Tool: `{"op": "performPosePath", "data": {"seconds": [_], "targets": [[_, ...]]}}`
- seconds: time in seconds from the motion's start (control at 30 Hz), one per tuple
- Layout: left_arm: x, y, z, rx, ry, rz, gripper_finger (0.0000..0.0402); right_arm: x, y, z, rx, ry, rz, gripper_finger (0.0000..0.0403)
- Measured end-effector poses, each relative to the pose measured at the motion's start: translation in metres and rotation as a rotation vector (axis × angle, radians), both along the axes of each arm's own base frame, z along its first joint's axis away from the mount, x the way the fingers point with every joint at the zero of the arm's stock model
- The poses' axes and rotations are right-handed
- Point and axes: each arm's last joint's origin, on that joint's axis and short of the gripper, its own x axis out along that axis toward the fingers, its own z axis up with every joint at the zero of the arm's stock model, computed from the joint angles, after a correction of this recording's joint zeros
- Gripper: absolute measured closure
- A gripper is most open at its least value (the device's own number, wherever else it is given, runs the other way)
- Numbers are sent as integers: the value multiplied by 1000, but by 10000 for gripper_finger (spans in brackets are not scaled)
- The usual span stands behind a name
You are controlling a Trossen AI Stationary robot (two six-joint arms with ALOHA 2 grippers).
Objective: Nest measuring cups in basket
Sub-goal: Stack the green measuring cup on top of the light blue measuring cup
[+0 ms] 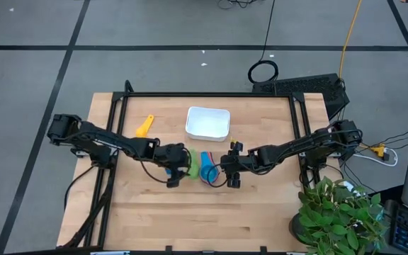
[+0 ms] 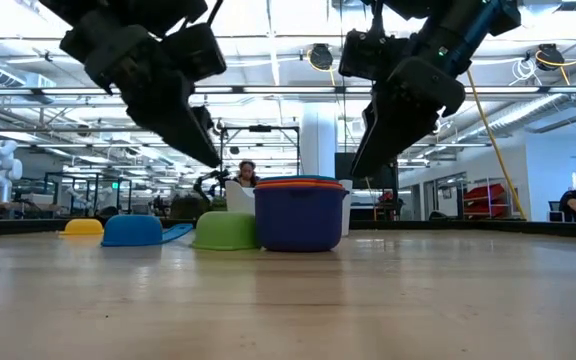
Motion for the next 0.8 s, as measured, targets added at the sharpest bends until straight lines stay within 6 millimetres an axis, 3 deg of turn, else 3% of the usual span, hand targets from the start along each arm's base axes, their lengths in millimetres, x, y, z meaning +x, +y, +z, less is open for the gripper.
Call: {"op": "performPosePath", "data": {"seconds": [0.3,0.43,0.8], "targets": [[15,-2,-29,47,33,37,64,1,0,1,3,-17,0,193],[20,-2,-41,63,37,58,12,2,0,1,4,-21,0,193],[30,-3,-67,56,46,70,33,2,0,2,6,-29,0,193]]}}
